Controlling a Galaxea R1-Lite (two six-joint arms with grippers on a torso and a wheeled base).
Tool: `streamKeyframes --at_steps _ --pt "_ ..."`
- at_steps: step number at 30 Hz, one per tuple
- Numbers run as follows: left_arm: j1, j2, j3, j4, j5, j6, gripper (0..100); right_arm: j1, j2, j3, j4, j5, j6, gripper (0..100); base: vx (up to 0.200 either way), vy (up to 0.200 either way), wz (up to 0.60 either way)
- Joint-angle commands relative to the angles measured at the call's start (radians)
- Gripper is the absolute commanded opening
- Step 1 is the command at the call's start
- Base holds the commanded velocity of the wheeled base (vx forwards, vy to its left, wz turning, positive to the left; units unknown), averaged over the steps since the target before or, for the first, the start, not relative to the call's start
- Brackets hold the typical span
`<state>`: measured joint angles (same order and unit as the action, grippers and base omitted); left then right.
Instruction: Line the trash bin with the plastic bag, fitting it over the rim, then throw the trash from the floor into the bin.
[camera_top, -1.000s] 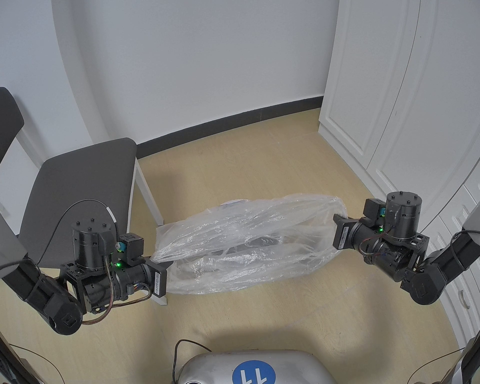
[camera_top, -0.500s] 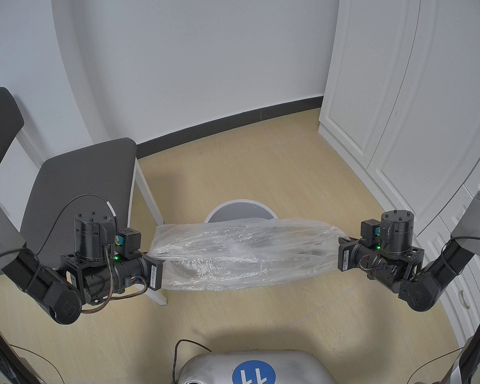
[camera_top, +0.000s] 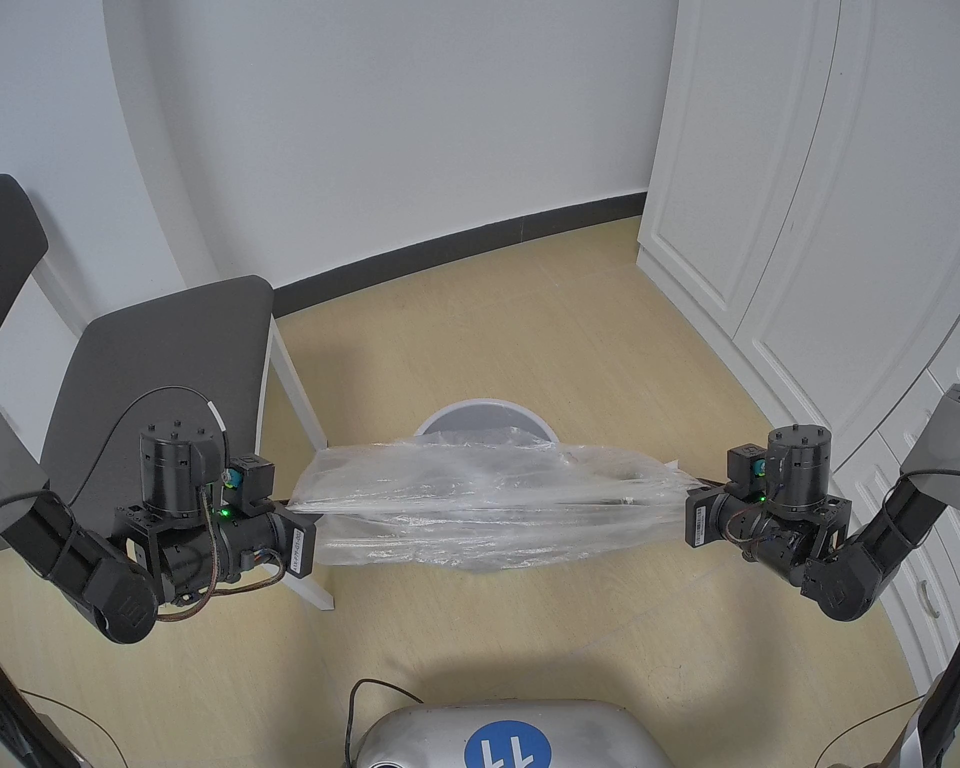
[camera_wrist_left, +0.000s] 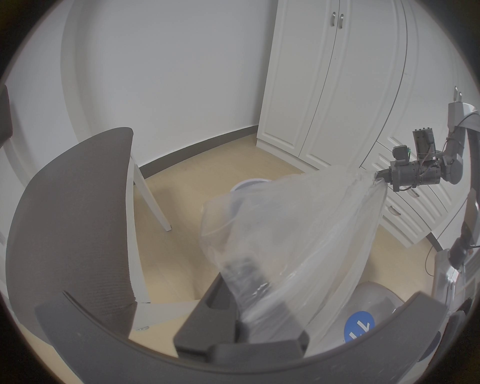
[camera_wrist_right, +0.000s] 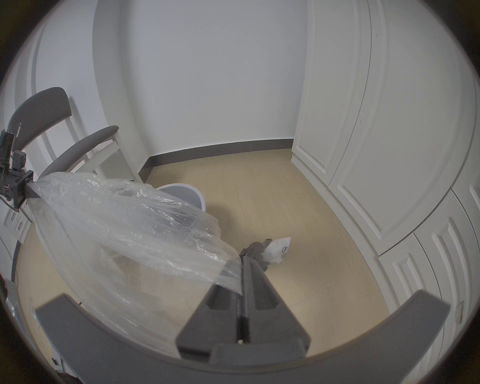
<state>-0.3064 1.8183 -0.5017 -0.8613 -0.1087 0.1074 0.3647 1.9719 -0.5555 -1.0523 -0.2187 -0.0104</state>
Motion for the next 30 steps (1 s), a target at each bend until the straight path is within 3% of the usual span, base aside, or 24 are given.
streamKeyframes --at_steps 1,14,21,30 --pt "0.009 0.003 -0.003 -0.001 0.001 0.000 0 -0.004 0.001 0.002 0.000 -0.002 -0.002 0 0.000 0.000 0.00" --pt "0.020 0.003 -0.009 -0.010 0.012 0.001 0 -0.015 0.004 -0.014 -0.005 -0.002 -0.013 0 0.000 0.000 0.00" --pt "-0.005 0.009 0.002 -0.068 0.001 -0.002 0 0.019 0.064 0.029 -0.322 0.001 -0.029 0 0.000 0.000 0.00" --pt "-0.103 -0.001 0.037 -0.134 0.009 -0.014 0 0.083 0.065 0.069 -0.373 0.007 -0.068 0 0.000 0.000 0.00"
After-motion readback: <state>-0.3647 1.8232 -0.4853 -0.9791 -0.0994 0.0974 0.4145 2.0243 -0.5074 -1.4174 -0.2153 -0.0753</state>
